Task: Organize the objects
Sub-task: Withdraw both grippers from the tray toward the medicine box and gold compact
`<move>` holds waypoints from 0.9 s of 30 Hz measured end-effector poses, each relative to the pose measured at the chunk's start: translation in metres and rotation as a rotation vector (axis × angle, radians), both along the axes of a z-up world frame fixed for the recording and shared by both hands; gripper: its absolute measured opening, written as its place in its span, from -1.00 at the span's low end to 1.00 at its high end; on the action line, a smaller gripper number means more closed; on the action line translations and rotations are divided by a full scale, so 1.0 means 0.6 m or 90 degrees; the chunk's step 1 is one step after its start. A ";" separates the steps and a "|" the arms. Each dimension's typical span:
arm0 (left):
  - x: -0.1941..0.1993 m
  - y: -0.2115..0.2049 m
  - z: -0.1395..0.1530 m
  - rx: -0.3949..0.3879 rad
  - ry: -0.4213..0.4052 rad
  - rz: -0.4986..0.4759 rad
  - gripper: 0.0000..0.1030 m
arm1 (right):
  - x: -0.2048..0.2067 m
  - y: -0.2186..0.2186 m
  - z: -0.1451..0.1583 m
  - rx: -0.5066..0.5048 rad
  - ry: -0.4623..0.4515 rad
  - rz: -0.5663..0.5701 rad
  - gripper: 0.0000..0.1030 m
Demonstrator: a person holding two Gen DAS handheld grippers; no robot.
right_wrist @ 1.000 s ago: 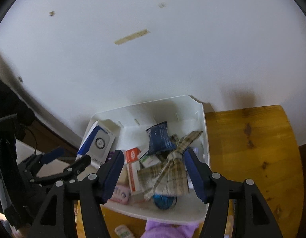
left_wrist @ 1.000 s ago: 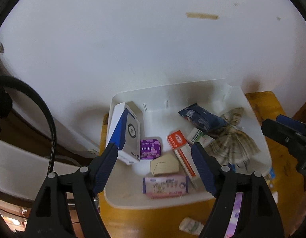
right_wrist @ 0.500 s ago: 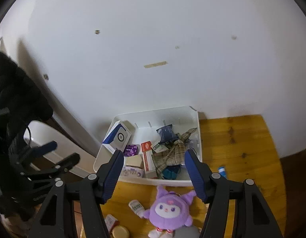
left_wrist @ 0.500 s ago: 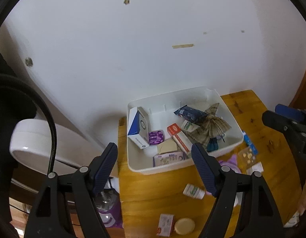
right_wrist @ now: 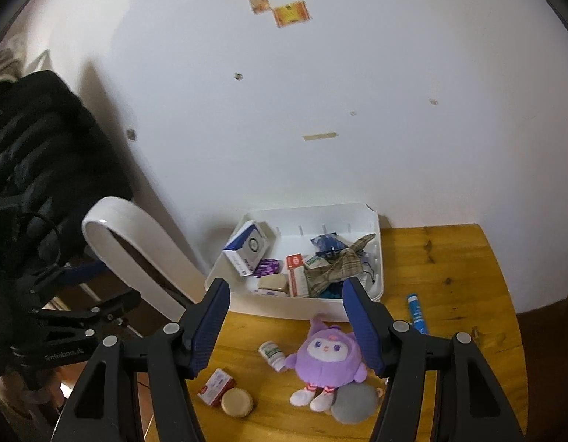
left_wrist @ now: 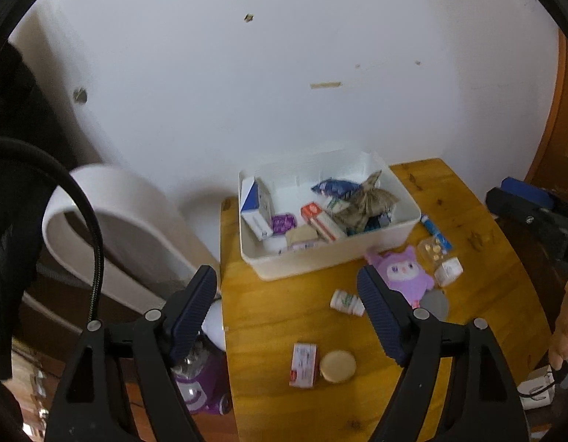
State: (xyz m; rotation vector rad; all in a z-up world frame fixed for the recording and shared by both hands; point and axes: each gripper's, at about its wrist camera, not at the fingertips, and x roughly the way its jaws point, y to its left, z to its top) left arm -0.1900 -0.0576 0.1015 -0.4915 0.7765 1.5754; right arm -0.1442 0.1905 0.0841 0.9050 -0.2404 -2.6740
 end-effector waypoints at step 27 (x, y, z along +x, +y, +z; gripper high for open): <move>-0.029 -0.095 -0.153 -0.030 -0.018 0.025 0.59 | 0.096 -0.055 -0.175 0.087 -0.043 0.082 0.26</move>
